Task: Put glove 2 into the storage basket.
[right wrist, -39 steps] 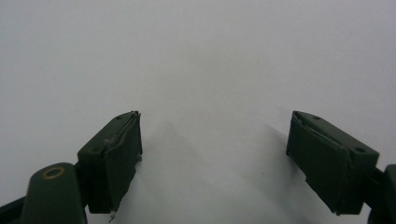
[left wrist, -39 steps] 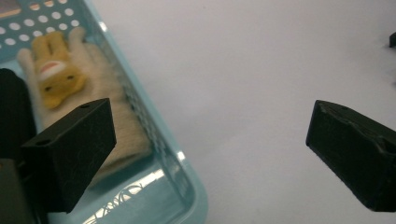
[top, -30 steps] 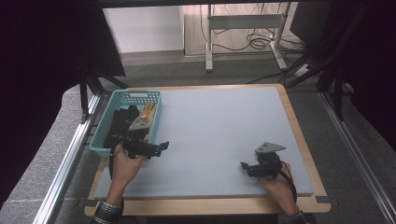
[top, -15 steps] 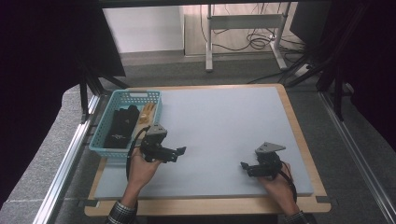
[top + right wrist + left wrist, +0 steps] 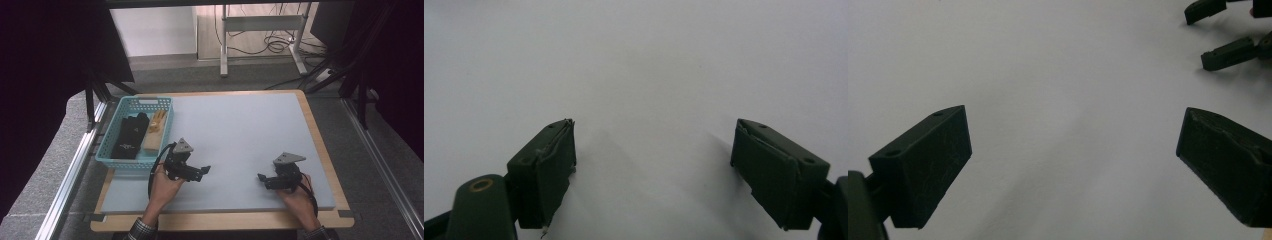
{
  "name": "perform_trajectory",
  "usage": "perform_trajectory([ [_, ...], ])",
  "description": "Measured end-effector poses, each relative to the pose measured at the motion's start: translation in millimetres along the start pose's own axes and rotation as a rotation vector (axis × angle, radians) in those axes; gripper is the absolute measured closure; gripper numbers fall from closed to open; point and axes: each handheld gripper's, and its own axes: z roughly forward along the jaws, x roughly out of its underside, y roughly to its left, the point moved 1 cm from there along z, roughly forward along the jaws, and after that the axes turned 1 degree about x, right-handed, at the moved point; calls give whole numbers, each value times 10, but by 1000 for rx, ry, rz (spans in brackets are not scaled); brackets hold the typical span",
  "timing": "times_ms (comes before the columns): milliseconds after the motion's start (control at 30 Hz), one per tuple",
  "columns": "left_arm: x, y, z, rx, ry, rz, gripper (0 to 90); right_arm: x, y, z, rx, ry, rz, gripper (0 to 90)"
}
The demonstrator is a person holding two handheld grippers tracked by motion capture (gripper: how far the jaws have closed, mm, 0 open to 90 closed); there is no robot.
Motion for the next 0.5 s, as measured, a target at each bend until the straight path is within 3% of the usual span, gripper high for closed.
perform_trajectory([
  [500, 179, -49, 293, -4, 54, 29, 14, 0, 0, 0, 0, 0, 0, 175],
])
